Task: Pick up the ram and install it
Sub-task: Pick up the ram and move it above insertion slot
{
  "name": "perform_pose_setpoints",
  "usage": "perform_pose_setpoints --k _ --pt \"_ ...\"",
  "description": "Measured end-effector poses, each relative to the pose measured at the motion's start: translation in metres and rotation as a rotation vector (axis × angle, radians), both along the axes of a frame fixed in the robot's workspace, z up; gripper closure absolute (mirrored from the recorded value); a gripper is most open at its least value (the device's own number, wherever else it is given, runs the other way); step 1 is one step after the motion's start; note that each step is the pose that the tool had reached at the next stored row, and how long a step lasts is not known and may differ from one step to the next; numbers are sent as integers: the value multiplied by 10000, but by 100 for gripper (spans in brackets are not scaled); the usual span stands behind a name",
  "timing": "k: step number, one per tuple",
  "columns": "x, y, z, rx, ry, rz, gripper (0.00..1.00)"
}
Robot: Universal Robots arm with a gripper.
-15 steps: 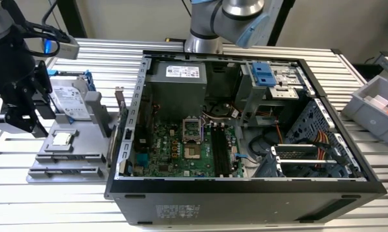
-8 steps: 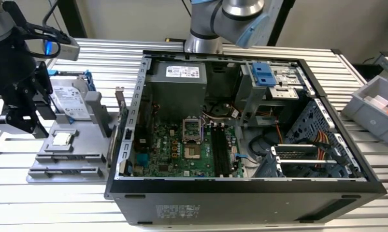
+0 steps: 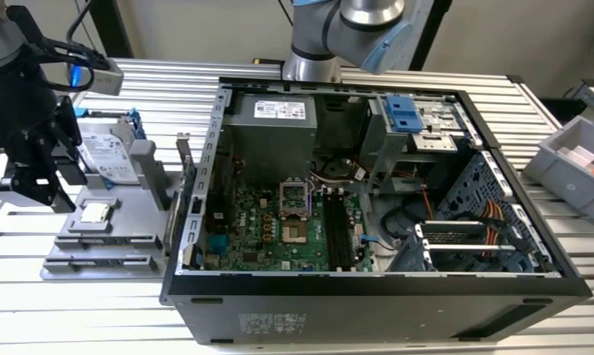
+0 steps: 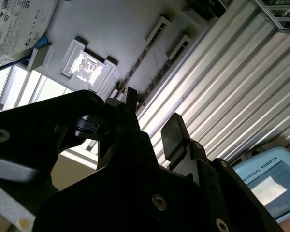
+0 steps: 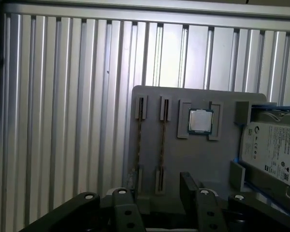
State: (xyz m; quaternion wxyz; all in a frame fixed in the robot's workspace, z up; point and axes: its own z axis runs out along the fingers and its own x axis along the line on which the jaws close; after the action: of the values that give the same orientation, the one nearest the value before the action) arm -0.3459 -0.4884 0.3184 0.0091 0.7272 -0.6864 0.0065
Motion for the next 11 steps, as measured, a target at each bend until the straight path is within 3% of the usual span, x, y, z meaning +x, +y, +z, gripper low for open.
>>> perform_pose_setpoints --k 11 --pt "0 0 -43 -24 0 0 0"
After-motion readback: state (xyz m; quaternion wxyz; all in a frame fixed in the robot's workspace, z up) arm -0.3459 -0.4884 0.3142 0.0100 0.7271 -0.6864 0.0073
